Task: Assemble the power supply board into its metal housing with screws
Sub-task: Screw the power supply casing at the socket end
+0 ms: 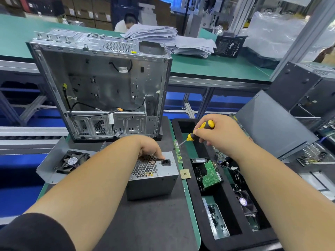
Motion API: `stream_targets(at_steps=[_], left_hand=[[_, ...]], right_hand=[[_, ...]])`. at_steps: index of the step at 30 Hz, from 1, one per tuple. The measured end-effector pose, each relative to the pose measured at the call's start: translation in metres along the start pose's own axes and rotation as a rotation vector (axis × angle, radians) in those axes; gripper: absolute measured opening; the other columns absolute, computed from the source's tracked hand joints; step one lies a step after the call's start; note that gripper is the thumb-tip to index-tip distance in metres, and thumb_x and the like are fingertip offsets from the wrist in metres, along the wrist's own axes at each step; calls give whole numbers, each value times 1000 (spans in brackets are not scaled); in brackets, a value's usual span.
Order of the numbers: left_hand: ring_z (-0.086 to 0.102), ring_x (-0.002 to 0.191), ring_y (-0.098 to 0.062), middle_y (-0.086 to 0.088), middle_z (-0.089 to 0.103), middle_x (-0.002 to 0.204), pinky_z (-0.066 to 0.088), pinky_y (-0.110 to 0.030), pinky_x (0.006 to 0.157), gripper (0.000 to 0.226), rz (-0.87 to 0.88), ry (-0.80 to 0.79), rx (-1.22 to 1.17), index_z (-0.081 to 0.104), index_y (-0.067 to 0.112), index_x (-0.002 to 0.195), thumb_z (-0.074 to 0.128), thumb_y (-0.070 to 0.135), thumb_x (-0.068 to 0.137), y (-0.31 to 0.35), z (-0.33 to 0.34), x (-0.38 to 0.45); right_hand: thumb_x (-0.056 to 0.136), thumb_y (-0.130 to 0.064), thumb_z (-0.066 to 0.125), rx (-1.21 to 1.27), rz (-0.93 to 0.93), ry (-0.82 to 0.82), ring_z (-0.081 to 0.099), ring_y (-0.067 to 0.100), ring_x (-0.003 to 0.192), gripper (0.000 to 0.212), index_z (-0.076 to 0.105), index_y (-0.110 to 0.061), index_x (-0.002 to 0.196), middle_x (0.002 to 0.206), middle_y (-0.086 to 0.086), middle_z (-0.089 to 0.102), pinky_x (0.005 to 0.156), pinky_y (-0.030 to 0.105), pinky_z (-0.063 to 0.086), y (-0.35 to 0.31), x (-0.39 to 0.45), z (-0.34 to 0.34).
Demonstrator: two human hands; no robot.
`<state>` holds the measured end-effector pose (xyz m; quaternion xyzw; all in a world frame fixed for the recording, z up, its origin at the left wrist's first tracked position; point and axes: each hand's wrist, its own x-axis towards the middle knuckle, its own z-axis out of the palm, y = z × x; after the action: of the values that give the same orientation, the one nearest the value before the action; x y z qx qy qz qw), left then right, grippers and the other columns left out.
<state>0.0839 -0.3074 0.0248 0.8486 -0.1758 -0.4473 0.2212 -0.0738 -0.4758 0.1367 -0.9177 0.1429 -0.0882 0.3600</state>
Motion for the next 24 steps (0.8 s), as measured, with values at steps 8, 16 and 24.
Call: stream_targets(at_steps=[8, 16, 24], left_hand=[[45, 105, -23, -11, 41, 152, 42, -27, 68, 56, -15, -12, -31, 50, 13, 142, 66, 32, 92, -3, 0, -2], [47, 102, -26, -13, 41, 150, 44, -30, 69, 60, -32, -18, -41, 49, 13, 143, 68, 34, 91, -5, 1, 0], [46, 128, -32, -13, 38, 154, 42, -43, 100, 61, -44, -54, -46, 46, 10, 145, 65, 33, 93, -5, 1, 6]], right_hand=[[79, -18, 66, -145, 3, -120, 51, 4, 46, 3, 66, -17, 76, 65, 0, 69, 51, 28, 47, -12, 4, 17], [79, -20, 65, -206, -10, -156, 49, 13, 52, 4, 65, -16, 77, 68, 7, 69, 56, 36, 50, -18, 4, 19], [80, -22, 66, -266, -43, -174, 46, 15, 53, 9, 64, -13, 81, 72, 9, 69, 55, 31, 45, -20, 5, 19]])
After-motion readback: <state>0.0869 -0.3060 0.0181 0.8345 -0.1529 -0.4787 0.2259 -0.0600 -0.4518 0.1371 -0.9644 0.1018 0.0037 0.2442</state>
